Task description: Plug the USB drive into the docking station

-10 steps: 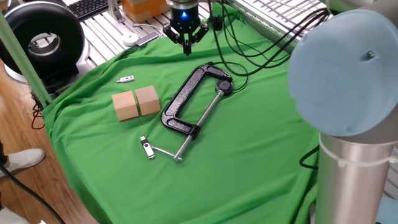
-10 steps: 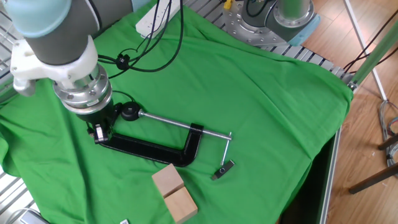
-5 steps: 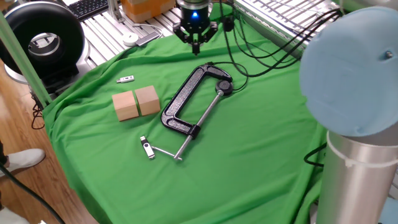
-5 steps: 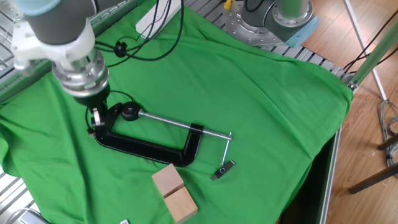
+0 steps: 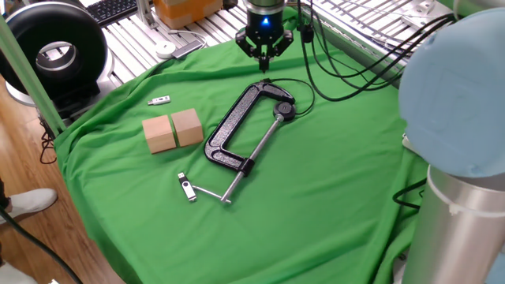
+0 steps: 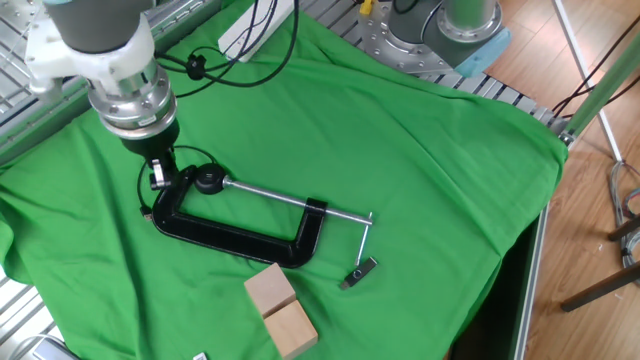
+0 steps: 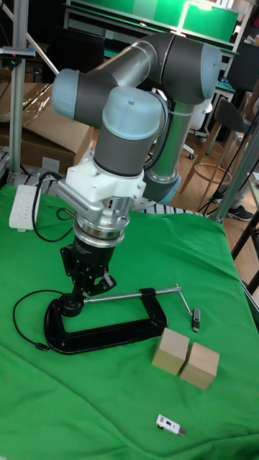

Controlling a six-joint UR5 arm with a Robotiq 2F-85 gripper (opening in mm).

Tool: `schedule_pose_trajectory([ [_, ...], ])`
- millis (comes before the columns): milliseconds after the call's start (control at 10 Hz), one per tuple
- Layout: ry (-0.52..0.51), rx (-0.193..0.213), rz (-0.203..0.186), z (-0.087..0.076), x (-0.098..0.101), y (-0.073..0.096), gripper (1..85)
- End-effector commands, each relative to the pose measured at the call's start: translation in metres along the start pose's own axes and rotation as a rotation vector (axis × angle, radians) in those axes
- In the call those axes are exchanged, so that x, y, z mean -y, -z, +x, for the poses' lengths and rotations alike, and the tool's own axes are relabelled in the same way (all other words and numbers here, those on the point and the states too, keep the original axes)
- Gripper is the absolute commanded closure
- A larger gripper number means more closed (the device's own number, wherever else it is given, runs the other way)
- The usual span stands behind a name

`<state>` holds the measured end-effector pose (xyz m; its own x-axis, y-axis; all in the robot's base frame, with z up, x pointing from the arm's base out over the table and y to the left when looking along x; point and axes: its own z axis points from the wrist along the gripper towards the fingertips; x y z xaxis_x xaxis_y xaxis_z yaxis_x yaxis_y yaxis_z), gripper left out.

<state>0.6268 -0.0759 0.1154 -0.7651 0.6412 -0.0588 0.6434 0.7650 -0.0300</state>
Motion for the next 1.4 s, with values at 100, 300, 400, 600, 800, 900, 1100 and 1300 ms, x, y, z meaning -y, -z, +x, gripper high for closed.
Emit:
schedule_pose_trajectory([
  [100, -0.006, -0.021, 0.031, 0.002, 0.025, 0.0, 84.0],
  [300, -0.006, -0.045, -0.017, 0.004, 0.041, -0.013, 84.0],
  [400, -0.007, -0.036, -0.052, 0.007, 0.041, -0.021, 84.0],
  [600, -0.007, -0.015, -0.04, 0.018, 0.043, -0.027, 84.0],
  [800, -0.007, -0.018, -0.054, 0.027, 0.034, -0.03, 84.0],
  [900, -0.007, -0.02, -0.056, 0.028, 0.032, -0.032, 84.0],
  [1100, -0.007, -0.02, -0.054, 0.033, 0.03, -0.041, 84.0],
  [1300, -0.007, -0.023, -0.045, 0.041, 0.036, -0.046, 84.0],
])
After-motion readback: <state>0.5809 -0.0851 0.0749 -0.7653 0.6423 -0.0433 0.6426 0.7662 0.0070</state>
